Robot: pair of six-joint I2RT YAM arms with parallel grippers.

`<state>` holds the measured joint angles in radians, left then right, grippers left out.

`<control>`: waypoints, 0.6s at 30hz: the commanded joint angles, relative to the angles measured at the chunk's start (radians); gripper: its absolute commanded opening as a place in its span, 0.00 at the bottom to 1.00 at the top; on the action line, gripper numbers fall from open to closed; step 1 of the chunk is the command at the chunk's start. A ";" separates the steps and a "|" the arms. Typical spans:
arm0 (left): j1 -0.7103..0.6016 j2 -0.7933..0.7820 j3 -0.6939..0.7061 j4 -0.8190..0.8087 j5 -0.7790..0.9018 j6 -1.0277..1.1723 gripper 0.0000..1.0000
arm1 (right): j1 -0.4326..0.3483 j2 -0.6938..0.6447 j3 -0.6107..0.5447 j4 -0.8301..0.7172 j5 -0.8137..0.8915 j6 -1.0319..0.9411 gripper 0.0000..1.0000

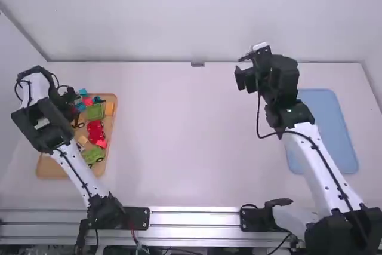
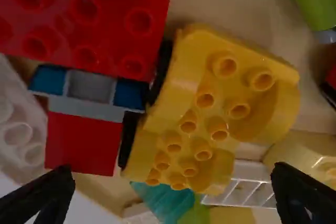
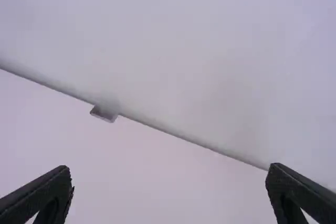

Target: Assemble lego blocks to make yellow taxi

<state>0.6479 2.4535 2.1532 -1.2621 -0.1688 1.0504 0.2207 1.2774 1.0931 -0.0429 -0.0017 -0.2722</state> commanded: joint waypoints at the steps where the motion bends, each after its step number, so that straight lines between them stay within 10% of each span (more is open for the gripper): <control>1: 0.000 0.003 -0.027 -0.009 0.024 0.065 0.95 | 0.016 0.005 0.039 0.013 0.000 0.005 0.98; 18: -0.001 0.003 -0.021 -0.073 0.080 -0.056 0.87 | 0.018 0.005 0.039 0.027 0.003 -0.021 0.98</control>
<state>0.6472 2.4535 2.1399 -1.3251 -0.1337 0.9878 0.2466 1.2774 1.0931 -0.0158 -0.0010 -0.2947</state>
